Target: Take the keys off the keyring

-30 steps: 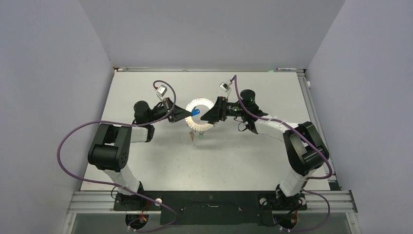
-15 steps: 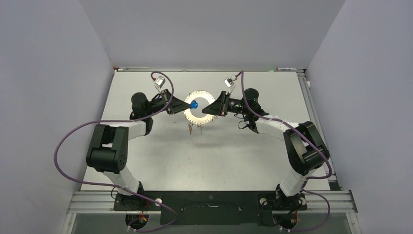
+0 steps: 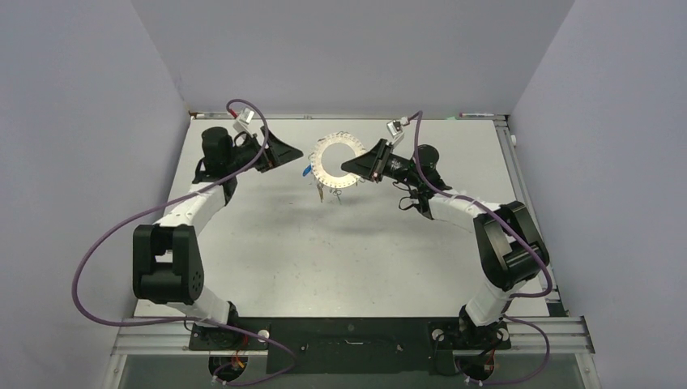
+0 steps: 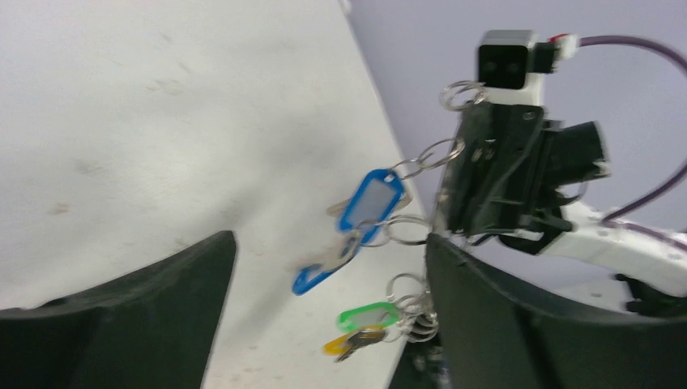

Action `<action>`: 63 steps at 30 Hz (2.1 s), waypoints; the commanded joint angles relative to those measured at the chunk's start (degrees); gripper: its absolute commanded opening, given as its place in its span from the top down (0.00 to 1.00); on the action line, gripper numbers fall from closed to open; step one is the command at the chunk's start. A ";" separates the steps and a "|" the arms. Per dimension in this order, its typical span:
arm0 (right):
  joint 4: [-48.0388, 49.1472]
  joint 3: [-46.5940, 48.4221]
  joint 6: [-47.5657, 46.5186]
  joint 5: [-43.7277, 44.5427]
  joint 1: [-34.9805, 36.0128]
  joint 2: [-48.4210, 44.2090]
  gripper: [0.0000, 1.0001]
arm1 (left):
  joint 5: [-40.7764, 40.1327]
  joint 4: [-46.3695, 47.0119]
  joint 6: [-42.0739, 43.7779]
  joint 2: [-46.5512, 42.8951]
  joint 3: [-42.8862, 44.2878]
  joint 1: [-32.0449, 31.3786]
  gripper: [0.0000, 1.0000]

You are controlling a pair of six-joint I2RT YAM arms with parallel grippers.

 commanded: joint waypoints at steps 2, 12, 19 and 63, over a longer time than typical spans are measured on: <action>8.29 3.34 4.57 6.77 -0.99 0.25 0.95 | -17.65 -18.54 20.16 -7.74 5.54 0.46 0.04; 4.26 7.65 5.74 13.57 -2.17 2.11 0.95 | -18.64 -21.98 26.61 -13.49 9.97 5.80 0.04; -6.14 13.17 6.32 15.93 -2.17 3.47 0.95 | -22.61 -18.32 30.99 -15.89 4.40 -7.57 0.04; -23.15 21.51 2.74 21.60 1.81 3.01 0.95 | -28.81 27.20 24.05 4.05 -7.80 -21.56 0.74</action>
